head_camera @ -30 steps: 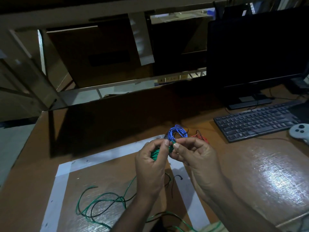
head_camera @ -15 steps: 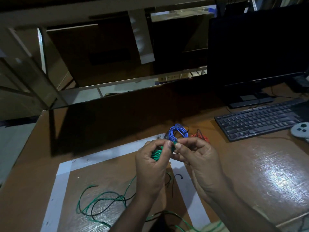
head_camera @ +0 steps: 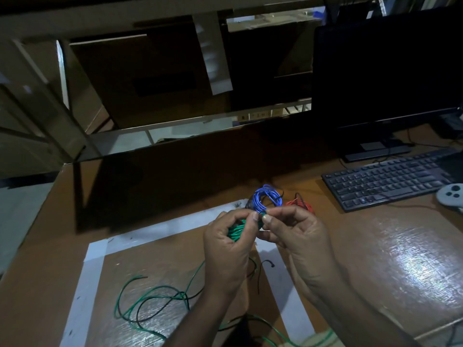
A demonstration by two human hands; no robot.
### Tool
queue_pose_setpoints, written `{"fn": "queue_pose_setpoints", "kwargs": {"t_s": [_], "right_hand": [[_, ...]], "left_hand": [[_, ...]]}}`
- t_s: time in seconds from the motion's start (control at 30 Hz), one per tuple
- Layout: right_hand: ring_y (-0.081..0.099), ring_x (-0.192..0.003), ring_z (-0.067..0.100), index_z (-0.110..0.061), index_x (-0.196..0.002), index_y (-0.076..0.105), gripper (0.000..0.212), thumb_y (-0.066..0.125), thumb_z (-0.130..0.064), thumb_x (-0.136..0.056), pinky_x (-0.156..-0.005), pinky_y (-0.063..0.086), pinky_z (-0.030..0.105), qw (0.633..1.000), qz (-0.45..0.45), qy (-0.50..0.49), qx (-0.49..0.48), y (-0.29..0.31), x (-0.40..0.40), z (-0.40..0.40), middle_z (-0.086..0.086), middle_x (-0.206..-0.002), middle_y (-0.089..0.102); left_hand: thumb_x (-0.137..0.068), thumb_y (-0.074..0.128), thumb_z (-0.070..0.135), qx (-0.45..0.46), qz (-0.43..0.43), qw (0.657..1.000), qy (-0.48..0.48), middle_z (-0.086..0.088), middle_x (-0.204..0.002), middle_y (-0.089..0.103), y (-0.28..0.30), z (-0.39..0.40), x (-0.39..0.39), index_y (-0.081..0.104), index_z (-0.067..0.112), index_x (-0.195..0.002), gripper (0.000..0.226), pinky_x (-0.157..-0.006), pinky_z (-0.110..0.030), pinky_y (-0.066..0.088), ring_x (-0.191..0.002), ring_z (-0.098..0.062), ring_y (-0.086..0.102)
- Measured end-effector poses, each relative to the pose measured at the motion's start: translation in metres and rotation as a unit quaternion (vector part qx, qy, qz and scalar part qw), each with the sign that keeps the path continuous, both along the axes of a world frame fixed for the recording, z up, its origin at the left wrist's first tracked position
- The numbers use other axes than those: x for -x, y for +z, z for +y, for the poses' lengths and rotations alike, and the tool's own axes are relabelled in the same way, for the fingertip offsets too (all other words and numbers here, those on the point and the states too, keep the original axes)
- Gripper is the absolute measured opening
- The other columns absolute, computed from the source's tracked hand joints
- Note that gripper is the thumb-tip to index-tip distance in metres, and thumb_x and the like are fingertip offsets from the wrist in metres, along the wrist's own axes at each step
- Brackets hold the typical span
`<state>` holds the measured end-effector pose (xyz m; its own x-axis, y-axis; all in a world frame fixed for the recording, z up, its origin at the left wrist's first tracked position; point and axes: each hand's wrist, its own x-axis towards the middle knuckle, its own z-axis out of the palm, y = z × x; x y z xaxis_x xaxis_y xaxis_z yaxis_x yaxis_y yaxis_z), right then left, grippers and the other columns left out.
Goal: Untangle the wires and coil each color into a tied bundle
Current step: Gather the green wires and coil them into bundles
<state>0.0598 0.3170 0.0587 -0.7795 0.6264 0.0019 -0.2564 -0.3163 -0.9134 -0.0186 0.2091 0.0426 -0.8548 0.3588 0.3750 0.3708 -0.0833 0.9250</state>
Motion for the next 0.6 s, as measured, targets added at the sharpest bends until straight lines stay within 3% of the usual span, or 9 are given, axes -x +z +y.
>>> {"fn": "queue_pose_setpoints", "kwargs": {"t_s": [0.2, 0.6], "right_hand": [[0.075, -0.093, 0.039, -0.010, -0.089, 0.074, 0.010, 0.075, -0.008, -0.079, -0.081, 0.061, 0.047, 1.000, 0.018, -0.013, 0.019, -0.001, 0.001, -0.003, 0.020, -0.104, 0.075], [0.074, -0.096, 0.040, -0.012, -0.088, 0.076, 0.010, 0.075, -0.007, -0.080, -0.079, 0.061, 0.046, 1.000, 0.011, -0.007, -0.001, -0.003, 0.001, -0.001, 0.020, -0.103, 0.075]], "left_hand": [[-0.093, 0.066, 0.035, 0.001, 0.004, 1.000, 0.005, -0.003, -0.081, 0.072, 0.004, 0.000, -0.001, 0.077, 0.022, -0.087, 0.018, -0.067, -0.047, 0.056, -0.076, -0.023, 0.068], [-0.095, 0.068, 0.031, 0.000, -0.009, 1.000, -0.016, -0.008, -0.087, 0.073, -0.006, -0.001, 0.003, 0.078, 0.018, -0.094, 0.016, -0.069, -0.059, 0.058, -0.079, -0.036, 0.072]]}}
